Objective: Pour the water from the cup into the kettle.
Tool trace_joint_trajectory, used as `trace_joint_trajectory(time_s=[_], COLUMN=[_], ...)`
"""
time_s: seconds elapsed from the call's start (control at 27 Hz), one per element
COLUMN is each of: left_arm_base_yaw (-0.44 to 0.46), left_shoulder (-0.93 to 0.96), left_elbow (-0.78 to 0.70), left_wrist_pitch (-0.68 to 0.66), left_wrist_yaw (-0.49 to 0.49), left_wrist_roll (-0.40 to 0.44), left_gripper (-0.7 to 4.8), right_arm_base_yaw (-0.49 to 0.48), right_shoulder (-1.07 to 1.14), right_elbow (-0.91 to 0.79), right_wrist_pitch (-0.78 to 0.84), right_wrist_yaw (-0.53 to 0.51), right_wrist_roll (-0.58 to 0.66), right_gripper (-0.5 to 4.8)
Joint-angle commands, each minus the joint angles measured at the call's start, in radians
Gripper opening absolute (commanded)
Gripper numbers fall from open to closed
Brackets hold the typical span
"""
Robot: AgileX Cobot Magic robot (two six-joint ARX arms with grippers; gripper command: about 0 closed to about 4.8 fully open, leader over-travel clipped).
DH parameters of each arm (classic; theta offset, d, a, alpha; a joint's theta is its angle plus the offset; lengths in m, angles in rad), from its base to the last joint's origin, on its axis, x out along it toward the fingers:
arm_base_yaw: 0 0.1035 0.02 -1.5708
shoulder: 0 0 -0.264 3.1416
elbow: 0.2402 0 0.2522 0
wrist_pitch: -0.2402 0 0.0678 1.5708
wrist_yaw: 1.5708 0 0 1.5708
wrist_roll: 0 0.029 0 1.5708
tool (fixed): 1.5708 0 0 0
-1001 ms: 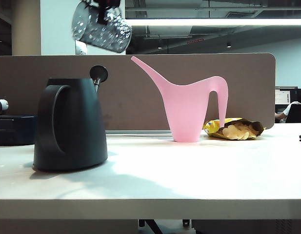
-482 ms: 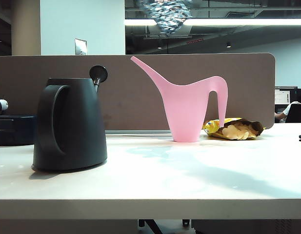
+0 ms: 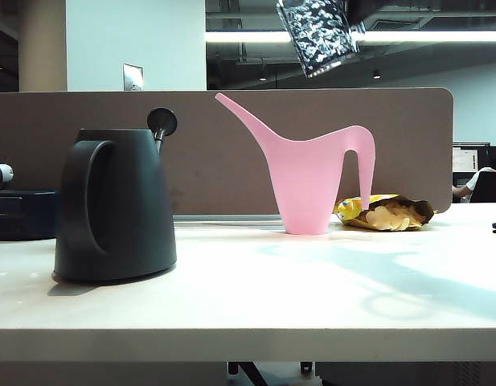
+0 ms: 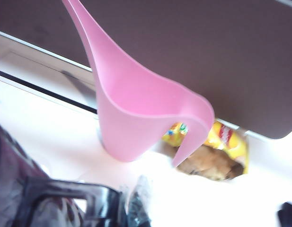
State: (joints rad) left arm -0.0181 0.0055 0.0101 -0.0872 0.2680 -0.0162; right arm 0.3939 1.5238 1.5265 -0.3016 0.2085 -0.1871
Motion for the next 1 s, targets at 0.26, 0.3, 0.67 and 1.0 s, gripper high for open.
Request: trace_joint_trajectory(time_s=[0.26, 0.3, 0.67, 1.0], left_arm_base_yaw=[0.0, 0.0, 0.0, 0.0], left_shoulder=[0.001, 0.001, 0.001, 0.001], left_elbow=[0.002, 0.002, 0.002, 0.002], left_wrist_pitch=[0.013, 0.013, -0.03, -0.031], left_wrist_yaw=[-0.002, -0.002, -0.002, -0.002], left_wrist_roll=[0.0, 0.0, -0.003, -0.003], left_gripper=[-0.05, -0.05, -0.05, -0.05], right_arm_base_yaw=[-0.121, -0.139, -0.155, -0.155], right_shoulder=[-0.115, -0.116, -0.056, 0.12], right_elbow=[-0.333, -0.386, -0.742, -0.765], right_wrist_pitch=[0.342, 0.404, 0.888, 1.059], right_wrist_yaw=[-0.158, -0.171, -0.185, -0.185], right_wrist_roll=[0.212, 0.244, 0.336, 0.401], right_gripper=[-0.07, -0.07, -0.07, -0.07])
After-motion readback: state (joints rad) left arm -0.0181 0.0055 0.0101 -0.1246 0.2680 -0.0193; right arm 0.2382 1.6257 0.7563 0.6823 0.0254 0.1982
